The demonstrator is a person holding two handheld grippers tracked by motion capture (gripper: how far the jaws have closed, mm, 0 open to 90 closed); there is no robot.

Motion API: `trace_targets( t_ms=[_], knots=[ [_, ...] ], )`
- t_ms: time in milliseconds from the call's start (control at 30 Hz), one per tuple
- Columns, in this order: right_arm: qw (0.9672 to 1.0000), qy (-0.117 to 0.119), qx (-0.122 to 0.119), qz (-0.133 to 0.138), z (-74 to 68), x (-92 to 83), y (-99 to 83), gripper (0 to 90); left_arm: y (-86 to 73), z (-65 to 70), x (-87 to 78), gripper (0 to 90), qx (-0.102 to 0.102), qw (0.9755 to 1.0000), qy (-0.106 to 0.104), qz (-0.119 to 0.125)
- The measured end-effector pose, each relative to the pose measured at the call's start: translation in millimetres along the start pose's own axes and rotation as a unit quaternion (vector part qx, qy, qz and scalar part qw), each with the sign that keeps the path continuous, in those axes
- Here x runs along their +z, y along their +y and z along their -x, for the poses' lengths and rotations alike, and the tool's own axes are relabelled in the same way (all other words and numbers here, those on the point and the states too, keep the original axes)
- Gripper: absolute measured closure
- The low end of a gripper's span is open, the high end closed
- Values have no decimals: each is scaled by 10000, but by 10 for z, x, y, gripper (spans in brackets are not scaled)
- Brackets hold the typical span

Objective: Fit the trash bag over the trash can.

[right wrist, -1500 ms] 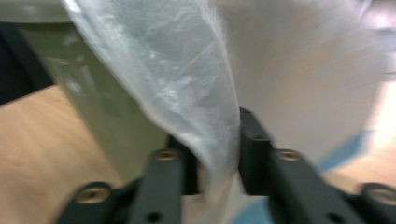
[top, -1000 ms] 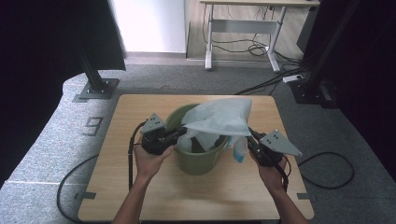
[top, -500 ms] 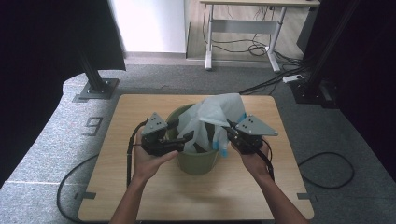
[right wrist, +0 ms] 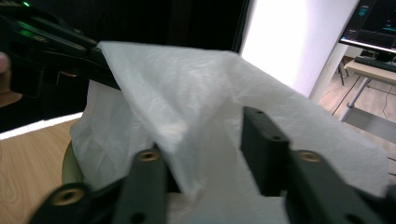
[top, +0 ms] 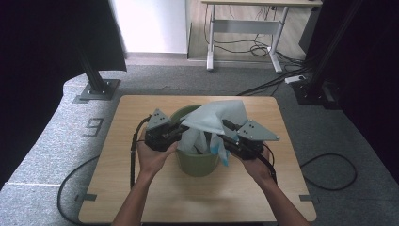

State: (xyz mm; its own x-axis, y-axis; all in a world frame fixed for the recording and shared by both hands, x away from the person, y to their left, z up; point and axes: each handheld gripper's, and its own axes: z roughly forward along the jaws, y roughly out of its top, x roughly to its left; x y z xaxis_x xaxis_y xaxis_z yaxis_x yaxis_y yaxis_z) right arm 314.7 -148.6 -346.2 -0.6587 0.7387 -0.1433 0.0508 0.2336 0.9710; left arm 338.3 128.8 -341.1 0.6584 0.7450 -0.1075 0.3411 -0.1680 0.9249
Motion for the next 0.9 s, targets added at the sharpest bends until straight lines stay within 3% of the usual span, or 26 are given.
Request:
trace_targets(
  t_ms=[267, 367, 600, 767, 900],
  knots=[
    [9994, 330, 95, 88, -73, -195, -120, 388, -86, -222, -60, 884, -395, 9989, 235, -26],
    [9992, 360, 118, 86, -71, -270, -196, 372, -125, -298, -83, 882, -504, 9985, 226, -61],
    [9957, 719, 480, 320, 24, -475, -382, 354, -198, -427, -133, 882, -705, 9972, 240, -53],
    [9945, 619, 741, 415, 183, -581, -467, 349, -223, -490, -186, 881, -793, 9965, 258, -6],
    [9970, 259, 709, 140, 285, -538, -579, 309, -239, -568, -213, 876, -932, 9953, 264, 28]
  ],
)
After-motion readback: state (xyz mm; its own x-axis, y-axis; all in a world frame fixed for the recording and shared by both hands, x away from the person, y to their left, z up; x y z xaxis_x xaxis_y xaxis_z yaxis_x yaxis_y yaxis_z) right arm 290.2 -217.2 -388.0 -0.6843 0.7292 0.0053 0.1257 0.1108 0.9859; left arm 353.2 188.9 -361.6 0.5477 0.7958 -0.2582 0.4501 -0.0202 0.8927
